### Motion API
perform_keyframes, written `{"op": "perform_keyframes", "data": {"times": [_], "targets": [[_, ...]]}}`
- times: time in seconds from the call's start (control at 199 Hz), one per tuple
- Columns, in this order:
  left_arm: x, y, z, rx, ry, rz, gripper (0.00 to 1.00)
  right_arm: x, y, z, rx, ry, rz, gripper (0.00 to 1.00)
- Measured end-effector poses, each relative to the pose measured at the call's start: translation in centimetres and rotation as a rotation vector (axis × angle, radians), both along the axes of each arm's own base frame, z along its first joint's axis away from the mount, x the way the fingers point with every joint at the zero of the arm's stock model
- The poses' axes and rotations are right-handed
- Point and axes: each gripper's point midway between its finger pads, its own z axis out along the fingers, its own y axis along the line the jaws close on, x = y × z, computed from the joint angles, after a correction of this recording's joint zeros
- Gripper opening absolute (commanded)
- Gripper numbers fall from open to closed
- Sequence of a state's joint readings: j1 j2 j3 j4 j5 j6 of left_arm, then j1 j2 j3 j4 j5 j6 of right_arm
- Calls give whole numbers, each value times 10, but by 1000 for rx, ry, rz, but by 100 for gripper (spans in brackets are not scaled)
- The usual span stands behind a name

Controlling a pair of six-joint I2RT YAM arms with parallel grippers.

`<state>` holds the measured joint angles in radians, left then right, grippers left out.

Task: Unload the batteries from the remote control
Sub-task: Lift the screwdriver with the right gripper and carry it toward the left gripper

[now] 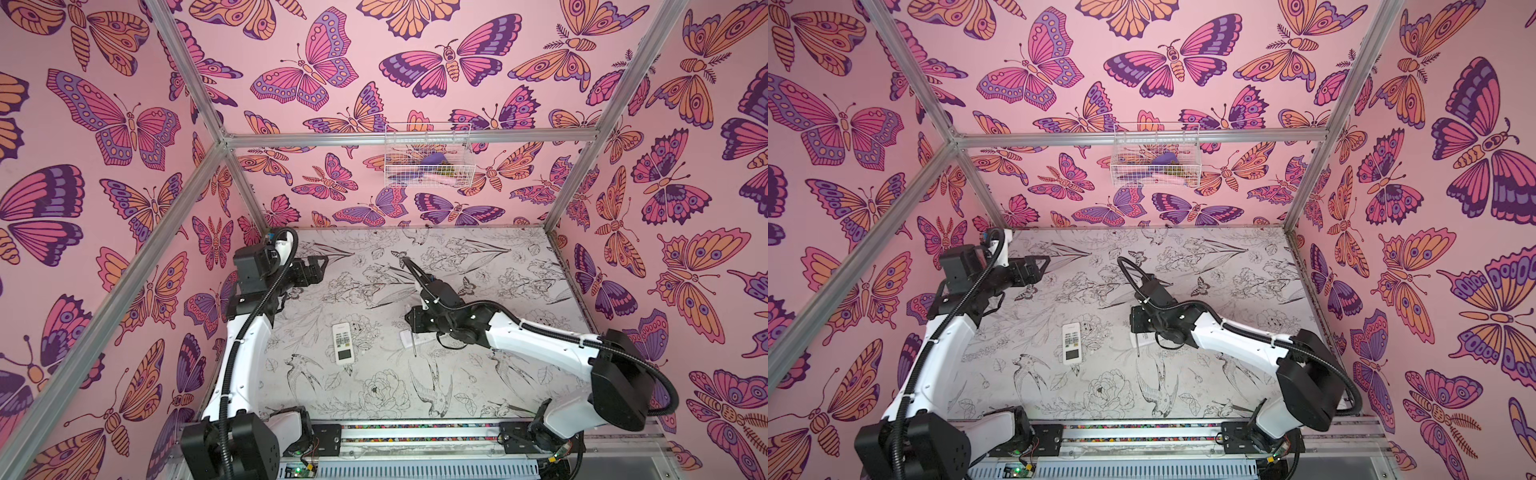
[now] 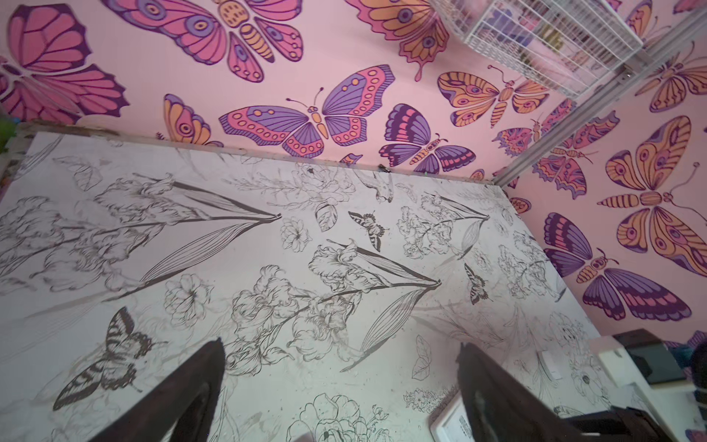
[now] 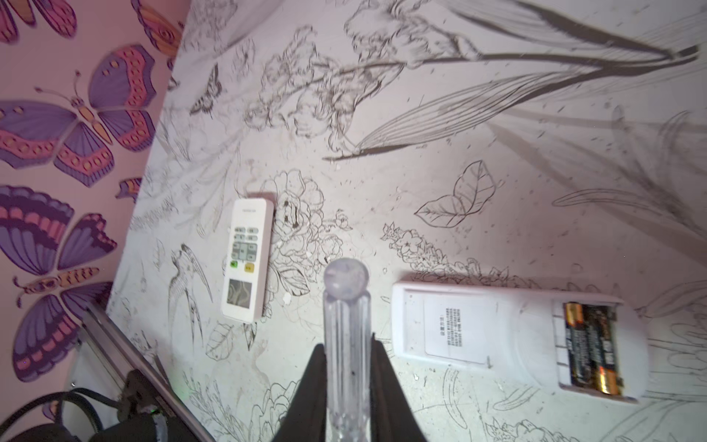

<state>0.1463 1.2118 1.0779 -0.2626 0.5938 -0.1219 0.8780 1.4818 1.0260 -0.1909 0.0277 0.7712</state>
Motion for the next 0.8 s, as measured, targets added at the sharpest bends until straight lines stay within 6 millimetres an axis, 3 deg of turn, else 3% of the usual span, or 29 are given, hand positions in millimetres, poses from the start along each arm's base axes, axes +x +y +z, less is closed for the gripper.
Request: {"op": "perform_keyframes", "data": {"times": [0.155, 0.346, 0.612, 0.802], "targets": [[21, -35, 3, 1, 9, -98, 99, 8, -20, 19, 70, -49, -123, 7], [35, -79, -24, -51, 121, -174, 100, 9, -54, 11, 103, -60, -287, 5], [21, -140, -45, -148, 216, -273, 100, 17, -85, 26, 175, -110, -464, 3], [-3, -172, -77, -193, 280, -344, 100, 20, -110, 25, 259, -139, -606, 0]]}}
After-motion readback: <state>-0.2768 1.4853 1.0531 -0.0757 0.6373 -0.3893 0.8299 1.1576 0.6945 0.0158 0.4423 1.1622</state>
